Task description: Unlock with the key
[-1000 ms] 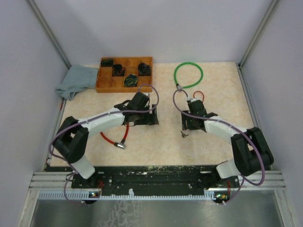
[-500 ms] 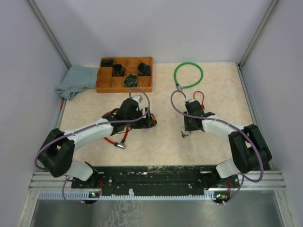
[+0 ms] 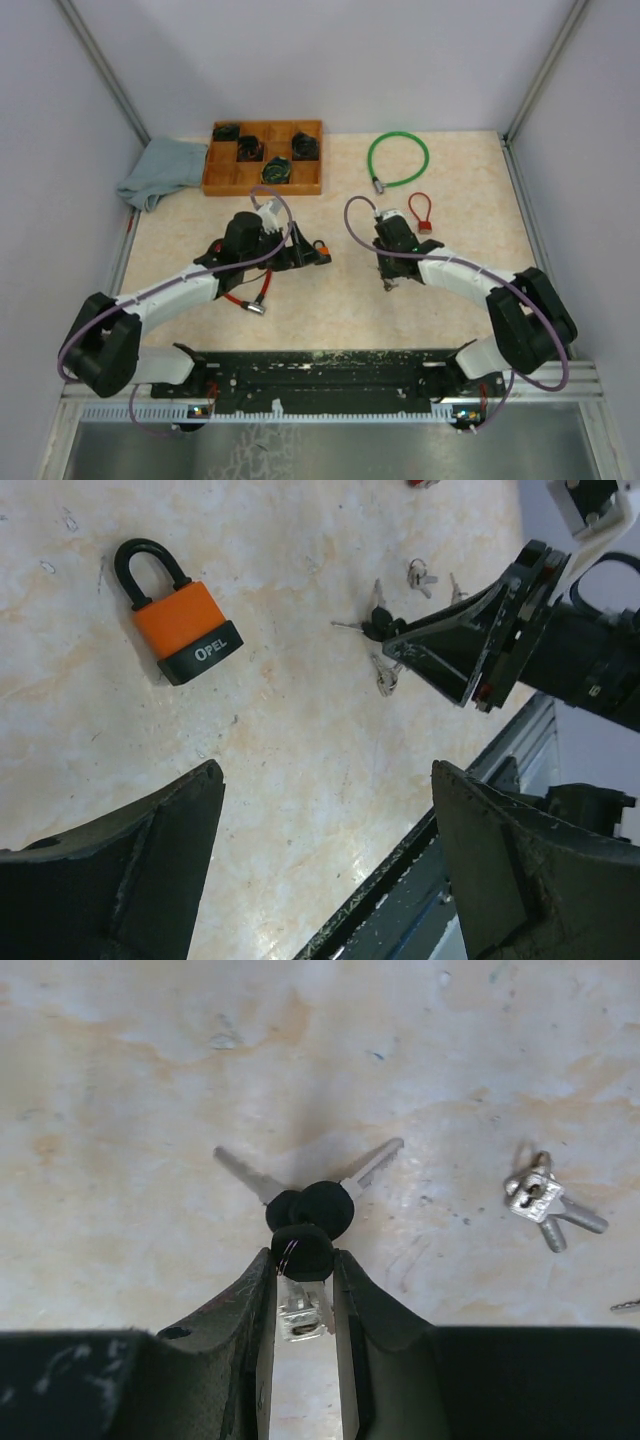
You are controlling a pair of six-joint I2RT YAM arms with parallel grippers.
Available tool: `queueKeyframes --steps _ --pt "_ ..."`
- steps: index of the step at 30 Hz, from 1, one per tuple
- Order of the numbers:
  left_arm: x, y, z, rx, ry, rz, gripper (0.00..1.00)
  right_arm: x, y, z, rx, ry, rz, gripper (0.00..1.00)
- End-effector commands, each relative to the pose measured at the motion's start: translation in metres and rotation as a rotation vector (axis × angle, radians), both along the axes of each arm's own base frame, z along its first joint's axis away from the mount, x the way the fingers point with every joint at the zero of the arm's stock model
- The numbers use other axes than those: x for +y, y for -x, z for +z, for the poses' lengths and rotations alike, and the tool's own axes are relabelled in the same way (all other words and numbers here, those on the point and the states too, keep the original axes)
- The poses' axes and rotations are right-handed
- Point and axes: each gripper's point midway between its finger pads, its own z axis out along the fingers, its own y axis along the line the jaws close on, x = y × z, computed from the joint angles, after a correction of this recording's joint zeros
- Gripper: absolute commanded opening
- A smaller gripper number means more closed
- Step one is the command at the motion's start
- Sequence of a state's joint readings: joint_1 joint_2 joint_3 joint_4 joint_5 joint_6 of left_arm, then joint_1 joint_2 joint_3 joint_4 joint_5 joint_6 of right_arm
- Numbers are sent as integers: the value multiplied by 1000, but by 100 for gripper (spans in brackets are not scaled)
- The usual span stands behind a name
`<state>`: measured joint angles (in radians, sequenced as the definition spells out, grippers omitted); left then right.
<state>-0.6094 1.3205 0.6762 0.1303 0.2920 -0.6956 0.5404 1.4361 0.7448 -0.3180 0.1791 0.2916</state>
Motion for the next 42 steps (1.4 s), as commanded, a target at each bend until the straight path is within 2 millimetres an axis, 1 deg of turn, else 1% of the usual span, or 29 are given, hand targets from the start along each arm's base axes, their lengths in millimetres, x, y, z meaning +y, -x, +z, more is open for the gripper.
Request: queueKeyframes --steps 1,4,7,12,15,18,23,27,30,32,35,38,40,42 --pt "3 -1 30 -10 181 -20 89 41 -22 62 -198 -98 75 0" --pt "9 0 32 -1 234 -6 88 60 -20 83 -258 -151 131 0" --pt "11 5 34 -20 260 -9 87 85 -16 106 -323 -242 198 0" --pt "8 11 36 -5 298 -33 85 114 -7 140 -413 -405 255 0" --pt "5 16 37 -7 346 -57 84 129 1 155 -446 -492 307 0" --pt "1 19 36 32 380 -69 84 138 6 159 -457 -510 346 0" --pt "-3 21 36 90 444 -59 85 149 14 154 -451 -527 387 0" --pt "-4 22 40 70 477 -68 87 157 16 154 -436 -548 397 0" --pt "-5 24 37 53 462 -77 86 162 17 159 -438 -560 410 0" --pt "-3 25 33 41 448 -75 84 163 20 161 -443 -564 419 0" --pt "0 24 27 -9 412 -78 80 160 21 164 -454 -561 416 0" --pt "3 23 21 -106 337 -109 76 155 22 170 -462 -556 403 0" --pt "4 22 19 -187 285 -132 75 154 24 175 -465 -563 402 0" --pt "3 23 21 -283 242 -164 75 152 26 178 -468 -575 396 0"
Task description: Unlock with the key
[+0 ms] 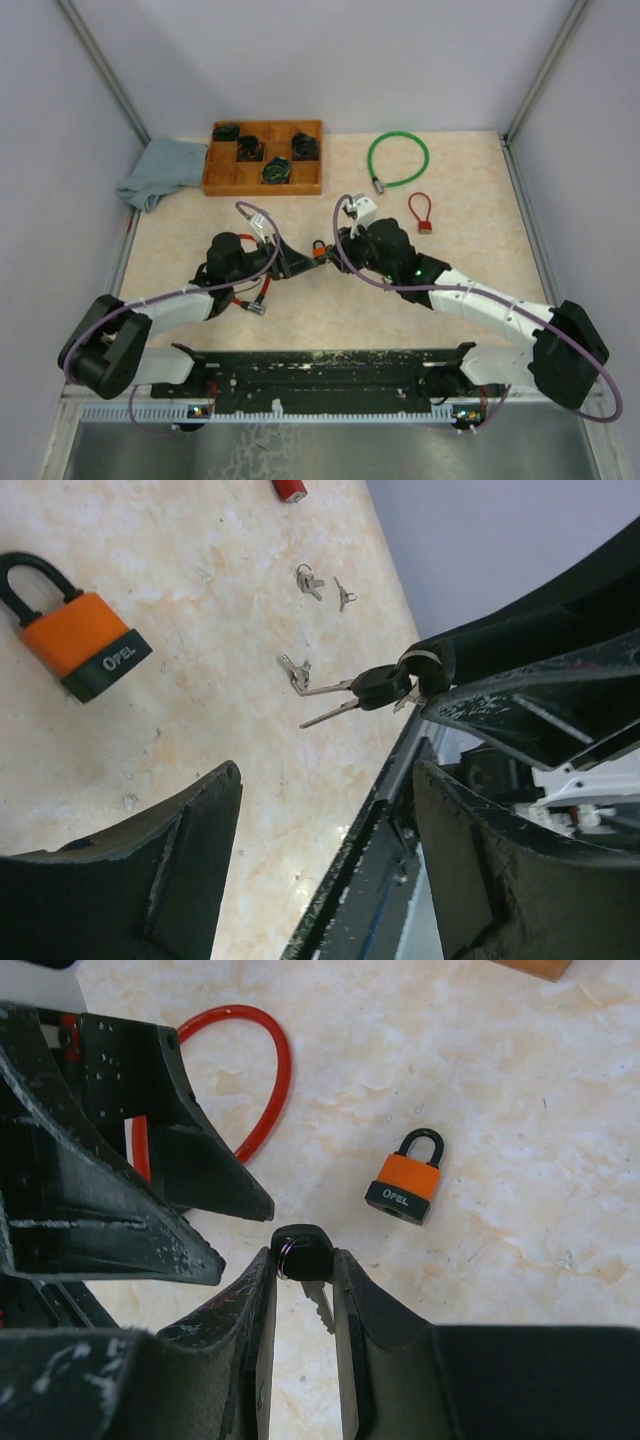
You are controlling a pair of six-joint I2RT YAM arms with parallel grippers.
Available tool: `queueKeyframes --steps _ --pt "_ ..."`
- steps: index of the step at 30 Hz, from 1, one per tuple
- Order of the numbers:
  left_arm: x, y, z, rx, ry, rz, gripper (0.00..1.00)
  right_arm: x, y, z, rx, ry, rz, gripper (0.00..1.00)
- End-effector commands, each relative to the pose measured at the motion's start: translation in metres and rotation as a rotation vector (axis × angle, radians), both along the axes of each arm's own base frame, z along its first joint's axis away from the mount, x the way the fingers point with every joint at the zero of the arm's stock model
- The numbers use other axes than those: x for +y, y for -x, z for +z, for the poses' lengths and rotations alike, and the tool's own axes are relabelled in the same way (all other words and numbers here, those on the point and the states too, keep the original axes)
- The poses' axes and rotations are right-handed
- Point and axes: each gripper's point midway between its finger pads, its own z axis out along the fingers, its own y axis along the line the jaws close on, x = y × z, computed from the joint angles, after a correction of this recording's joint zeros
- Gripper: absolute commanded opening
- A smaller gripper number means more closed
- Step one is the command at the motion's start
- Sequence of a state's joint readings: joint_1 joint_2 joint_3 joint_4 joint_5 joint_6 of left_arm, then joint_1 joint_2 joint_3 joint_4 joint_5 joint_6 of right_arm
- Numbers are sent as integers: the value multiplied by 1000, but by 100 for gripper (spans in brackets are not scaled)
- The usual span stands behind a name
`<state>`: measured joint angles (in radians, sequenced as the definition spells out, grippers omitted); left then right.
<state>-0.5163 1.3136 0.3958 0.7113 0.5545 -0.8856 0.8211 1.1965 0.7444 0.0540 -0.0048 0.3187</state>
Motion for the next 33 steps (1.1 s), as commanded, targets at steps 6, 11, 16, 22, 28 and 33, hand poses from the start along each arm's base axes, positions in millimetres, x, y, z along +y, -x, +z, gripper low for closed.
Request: queueKeyframes --steps 6,11,16,22,28,33 --pt "-11 8 21 -466 -111 -80 74 3 7 43 -54 -112 4 0" --pt "-14 7 26 -604 -144 -107 72 1 9 51 -62 -124 5 0" --pt "-23 7 26 -671 -160 -160 60 1 11 53 -60 -132 9 0" --pt "-32 9 28 -726 -130 -191 52 2 13 57 -61 -157 15 0" --pt "-39 11 32 -776 -111 -204 50 3 13 57 -55 -161 19 0" --pt "-44 10 32 -791 -107 -212 48 3 14 57 -54 -169 17 0"
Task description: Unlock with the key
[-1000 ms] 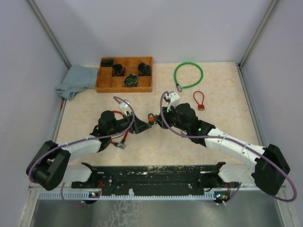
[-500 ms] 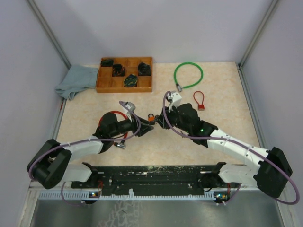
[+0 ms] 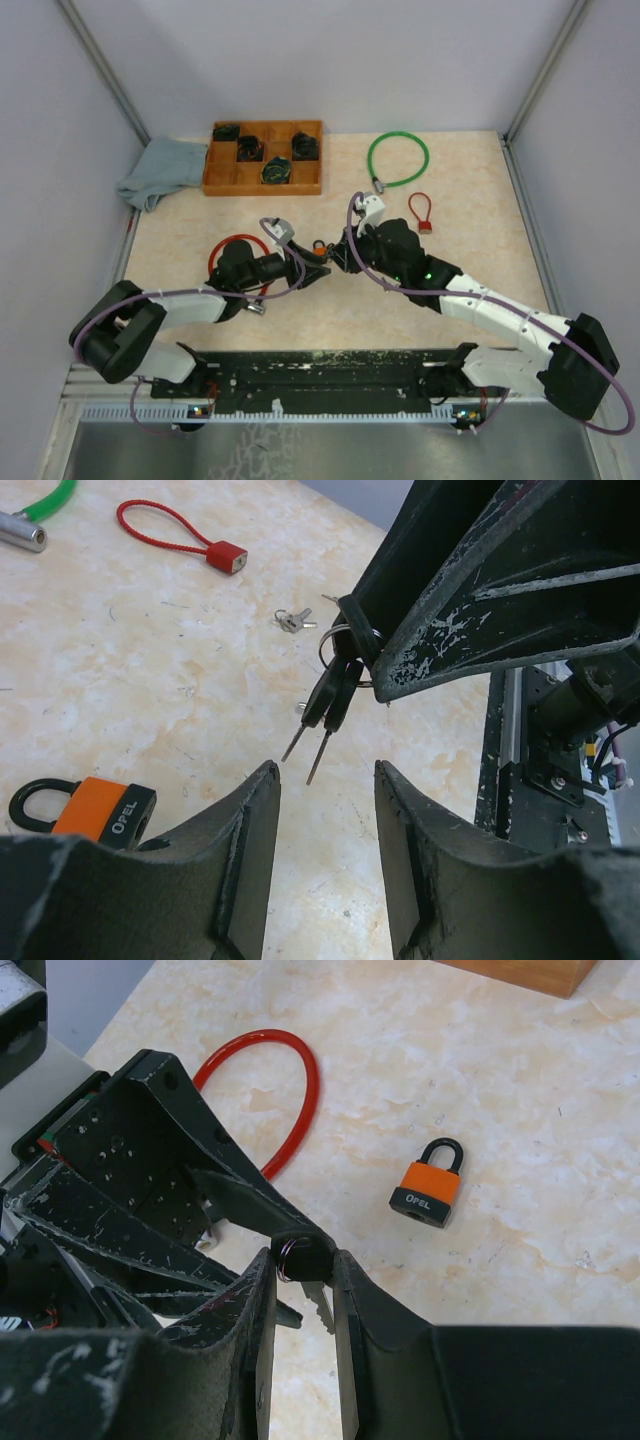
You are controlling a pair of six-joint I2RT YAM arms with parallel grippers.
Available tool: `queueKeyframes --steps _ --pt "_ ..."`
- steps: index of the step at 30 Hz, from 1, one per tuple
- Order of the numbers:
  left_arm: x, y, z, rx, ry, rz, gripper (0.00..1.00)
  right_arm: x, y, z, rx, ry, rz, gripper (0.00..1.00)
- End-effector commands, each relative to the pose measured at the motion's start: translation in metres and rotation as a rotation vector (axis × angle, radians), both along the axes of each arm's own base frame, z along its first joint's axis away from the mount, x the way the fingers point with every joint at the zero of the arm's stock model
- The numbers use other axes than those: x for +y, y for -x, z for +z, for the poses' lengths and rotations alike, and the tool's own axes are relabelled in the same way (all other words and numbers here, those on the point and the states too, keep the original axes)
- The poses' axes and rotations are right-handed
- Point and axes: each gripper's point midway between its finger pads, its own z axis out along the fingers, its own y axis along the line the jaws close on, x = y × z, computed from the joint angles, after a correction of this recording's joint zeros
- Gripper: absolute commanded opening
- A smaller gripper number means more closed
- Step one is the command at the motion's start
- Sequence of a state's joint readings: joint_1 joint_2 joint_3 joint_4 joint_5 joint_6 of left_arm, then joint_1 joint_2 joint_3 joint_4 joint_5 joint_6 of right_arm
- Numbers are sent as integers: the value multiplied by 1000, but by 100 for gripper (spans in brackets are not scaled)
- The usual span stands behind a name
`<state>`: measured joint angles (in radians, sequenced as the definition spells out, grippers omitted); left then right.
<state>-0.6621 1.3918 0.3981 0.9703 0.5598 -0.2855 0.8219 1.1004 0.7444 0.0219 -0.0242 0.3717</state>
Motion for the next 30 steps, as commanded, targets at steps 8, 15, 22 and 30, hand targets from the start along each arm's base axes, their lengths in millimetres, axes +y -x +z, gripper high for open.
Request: queueKeyframes --steps 8,15,22,30 --pt "-13 0 21 -96 50 -41 44 8 3 30 -52 -89 18 0" --pt "-16 2 20 -101 59 -54 37 8 4 28 -46 -92 23 0" --pt "-15 2 19 -102 55 -49 23 4 4 28 -50 -90 7 0" --pt "-10 8 14 -88 -6 -56 0 -12 3 17 -45 -39 -50 0"
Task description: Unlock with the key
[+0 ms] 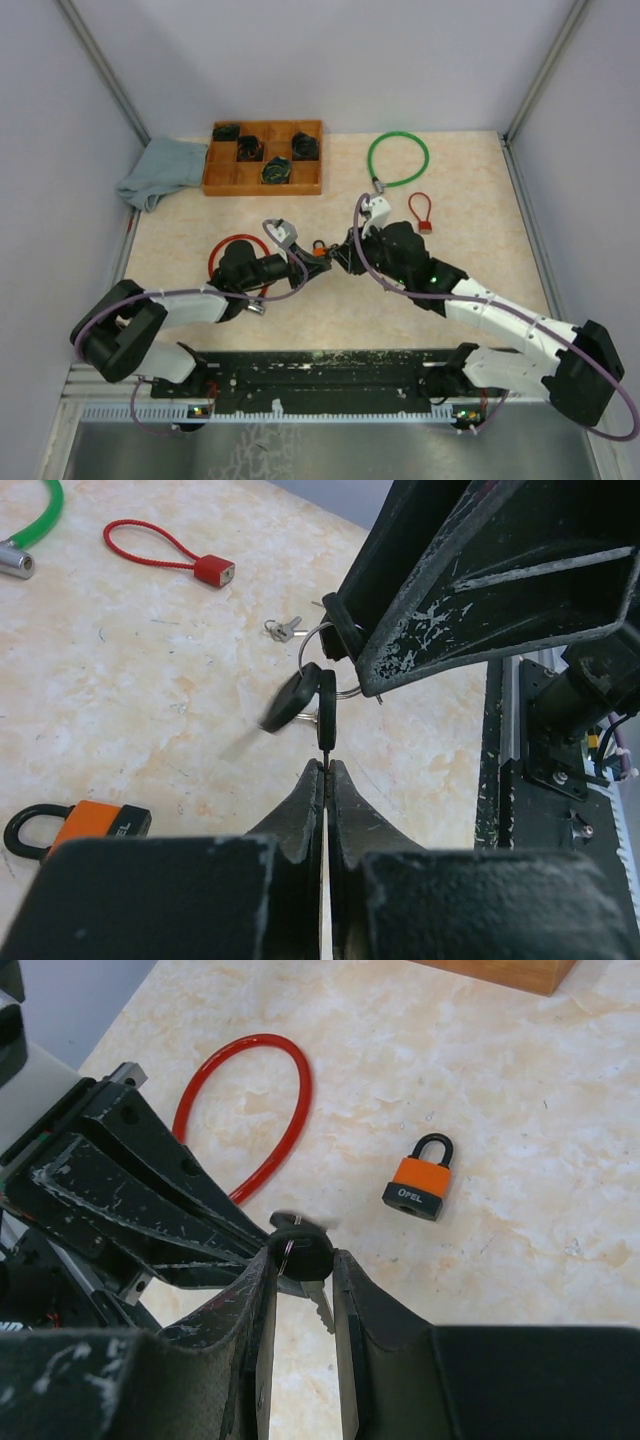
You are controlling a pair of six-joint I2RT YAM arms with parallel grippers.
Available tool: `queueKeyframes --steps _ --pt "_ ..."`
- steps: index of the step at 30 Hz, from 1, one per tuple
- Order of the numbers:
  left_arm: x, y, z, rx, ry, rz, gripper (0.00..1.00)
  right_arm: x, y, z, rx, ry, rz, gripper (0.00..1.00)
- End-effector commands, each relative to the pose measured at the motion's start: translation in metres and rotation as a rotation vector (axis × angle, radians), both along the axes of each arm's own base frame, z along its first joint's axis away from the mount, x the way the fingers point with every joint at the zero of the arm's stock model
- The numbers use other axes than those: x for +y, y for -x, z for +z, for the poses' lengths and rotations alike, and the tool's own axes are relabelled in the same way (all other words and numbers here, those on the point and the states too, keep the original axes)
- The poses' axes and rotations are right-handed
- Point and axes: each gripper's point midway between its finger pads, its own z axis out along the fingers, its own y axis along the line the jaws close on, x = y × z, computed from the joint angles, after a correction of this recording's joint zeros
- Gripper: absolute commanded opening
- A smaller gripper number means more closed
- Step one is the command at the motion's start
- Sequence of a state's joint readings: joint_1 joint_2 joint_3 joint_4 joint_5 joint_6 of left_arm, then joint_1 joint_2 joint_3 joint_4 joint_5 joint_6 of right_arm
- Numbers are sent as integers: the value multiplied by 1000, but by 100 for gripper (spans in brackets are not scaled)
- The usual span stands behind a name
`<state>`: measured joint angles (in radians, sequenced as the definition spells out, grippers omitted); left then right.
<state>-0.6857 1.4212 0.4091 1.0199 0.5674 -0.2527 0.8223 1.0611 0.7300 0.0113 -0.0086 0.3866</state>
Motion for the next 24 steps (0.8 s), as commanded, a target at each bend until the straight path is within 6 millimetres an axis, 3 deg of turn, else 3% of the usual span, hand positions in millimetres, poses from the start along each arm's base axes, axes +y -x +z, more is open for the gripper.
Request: queueKeyframes --steps 1,5,12,15,19,24 --pt "0 5 10 -27 -26 -25 0 -8 0 12 -45 -19 -38 0" --pt "3 8 8 16 -89 -30 0 -14 2 8 -63 14 -34 1" --pt "12 10 -2 240 -289 34 0 -29 7 2 -135 120 7 48" --pt "19 19 -2 333 -369 39 0 -39 11 4 -181 132 26 59" --pt "30 33 3 379 -487 3 0 -40 23 10 -262 98 109 67" --pt "53 43 6 384 -683 -35 0 -33 37 23 -385 20 196 67"
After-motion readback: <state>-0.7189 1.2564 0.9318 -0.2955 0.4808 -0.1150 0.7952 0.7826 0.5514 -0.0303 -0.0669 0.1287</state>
